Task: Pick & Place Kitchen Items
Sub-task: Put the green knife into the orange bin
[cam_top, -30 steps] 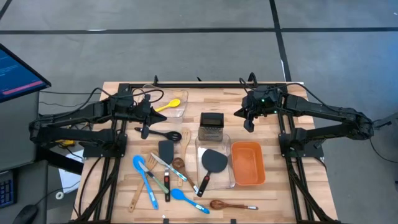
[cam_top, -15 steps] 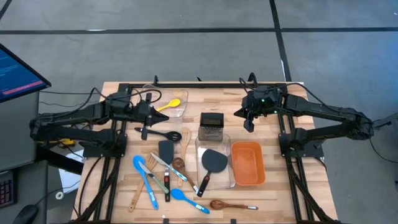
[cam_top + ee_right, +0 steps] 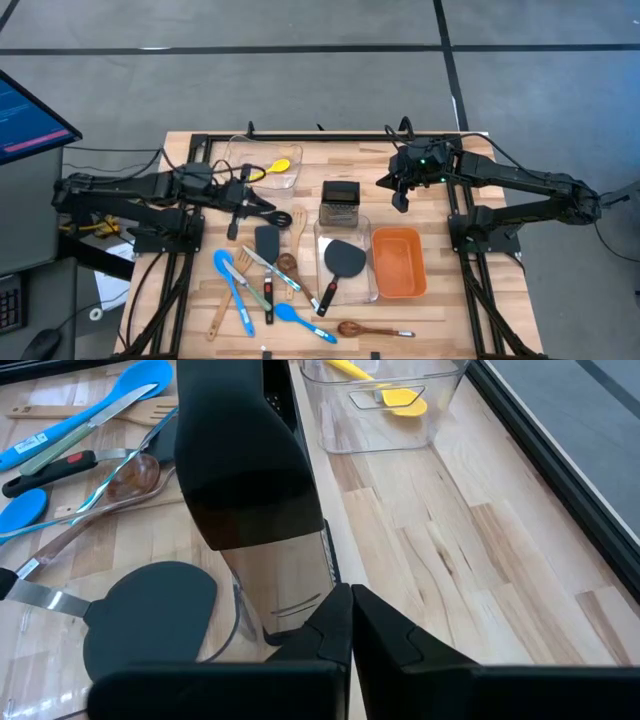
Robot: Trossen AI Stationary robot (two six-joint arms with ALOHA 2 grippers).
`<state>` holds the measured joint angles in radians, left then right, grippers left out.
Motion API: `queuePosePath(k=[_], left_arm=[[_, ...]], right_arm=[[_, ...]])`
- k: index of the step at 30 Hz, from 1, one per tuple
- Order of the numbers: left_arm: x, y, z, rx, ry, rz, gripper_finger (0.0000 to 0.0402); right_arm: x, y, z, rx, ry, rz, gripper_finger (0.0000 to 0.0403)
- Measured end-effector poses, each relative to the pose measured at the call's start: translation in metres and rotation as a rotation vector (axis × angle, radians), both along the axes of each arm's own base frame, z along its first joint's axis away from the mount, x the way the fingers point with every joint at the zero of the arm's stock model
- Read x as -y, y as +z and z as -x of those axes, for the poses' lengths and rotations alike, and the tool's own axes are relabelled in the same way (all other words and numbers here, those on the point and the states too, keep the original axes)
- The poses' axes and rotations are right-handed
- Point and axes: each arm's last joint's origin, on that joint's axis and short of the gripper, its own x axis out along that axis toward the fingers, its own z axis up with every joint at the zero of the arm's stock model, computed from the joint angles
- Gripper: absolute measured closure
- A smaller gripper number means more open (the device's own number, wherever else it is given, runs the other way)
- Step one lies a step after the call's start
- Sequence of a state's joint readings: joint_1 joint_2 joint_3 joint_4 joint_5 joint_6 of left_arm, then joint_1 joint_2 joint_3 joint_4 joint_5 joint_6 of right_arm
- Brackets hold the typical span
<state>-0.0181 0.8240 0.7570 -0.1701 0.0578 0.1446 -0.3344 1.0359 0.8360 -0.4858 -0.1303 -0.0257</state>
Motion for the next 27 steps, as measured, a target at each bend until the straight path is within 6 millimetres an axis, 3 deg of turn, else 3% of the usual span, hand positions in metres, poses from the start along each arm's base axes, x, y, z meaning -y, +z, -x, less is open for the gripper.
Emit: queuePosePath(k=[9, 16, 27], left_arm=[[0.018, -0.009, -0.013, -0.112, 0.012, -0.082, 0.0399], [0.031, -0.037, -0.025, -0.369, -0.002, -0.152, 0.0399], [0.071, -0.066, -0.037, -0.505, -0.153, -0.208, 0.0399]], right_arm=[[0.000, 0.000, 0.000, 0.000, 0.000, 0.000, 0.0402], [0.000, 0.000, 0.000, 0.000, 0.000, 0.000, 0.0402], [0.000, 0.000, 0.000, 0.000, 0.000, 0.000, 0.0402]])
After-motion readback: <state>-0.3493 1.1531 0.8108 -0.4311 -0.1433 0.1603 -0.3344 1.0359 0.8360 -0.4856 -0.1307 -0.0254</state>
